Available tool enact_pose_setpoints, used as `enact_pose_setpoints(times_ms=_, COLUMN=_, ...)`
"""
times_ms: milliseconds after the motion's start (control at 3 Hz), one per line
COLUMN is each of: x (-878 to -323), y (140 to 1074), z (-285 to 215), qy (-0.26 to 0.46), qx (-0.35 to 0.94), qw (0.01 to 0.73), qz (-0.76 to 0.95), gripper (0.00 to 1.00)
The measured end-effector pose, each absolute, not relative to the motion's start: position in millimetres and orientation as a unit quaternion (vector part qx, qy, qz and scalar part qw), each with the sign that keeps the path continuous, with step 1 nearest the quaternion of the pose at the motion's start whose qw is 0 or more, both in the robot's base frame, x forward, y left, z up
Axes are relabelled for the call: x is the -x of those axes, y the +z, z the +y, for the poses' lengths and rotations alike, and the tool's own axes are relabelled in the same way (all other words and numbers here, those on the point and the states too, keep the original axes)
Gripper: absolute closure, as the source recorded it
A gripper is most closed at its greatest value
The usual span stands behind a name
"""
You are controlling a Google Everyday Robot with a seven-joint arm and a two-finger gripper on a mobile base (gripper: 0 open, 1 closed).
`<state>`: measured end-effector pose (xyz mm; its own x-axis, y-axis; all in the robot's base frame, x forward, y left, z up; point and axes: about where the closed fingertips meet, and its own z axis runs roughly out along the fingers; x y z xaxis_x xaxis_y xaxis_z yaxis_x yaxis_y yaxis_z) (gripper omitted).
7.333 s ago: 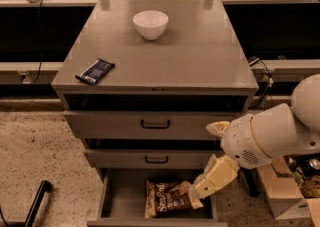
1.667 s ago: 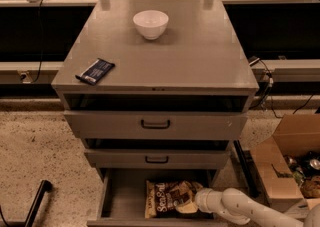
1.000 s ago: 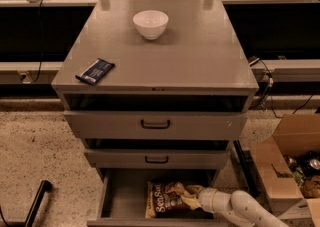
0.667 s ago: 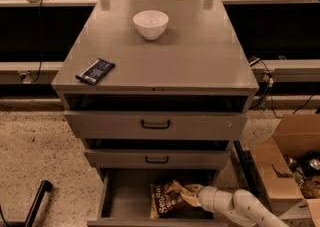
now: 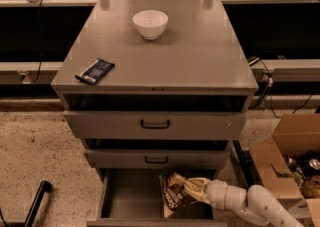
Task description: Pick brown chip bag from bottom drawer and place on counter
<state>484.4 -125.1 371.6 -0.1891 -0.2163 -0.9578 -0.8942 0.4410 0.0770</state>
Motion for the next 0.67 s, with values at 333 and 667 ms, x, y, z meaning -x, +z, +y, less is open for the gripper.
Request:
enact_pose_setpoints(times_ms=333, x=-453, y=461, z=-135, qy=0.326, qx=0.454, qw=0.52, qz=0.645, gripper=1.0)
enact_pose_setpoints(times_ms=667, x=-428, y=534, z=-144, qy=0.308, qx=0.51, qw=0.518, qz=0.614, gripper=1.0)
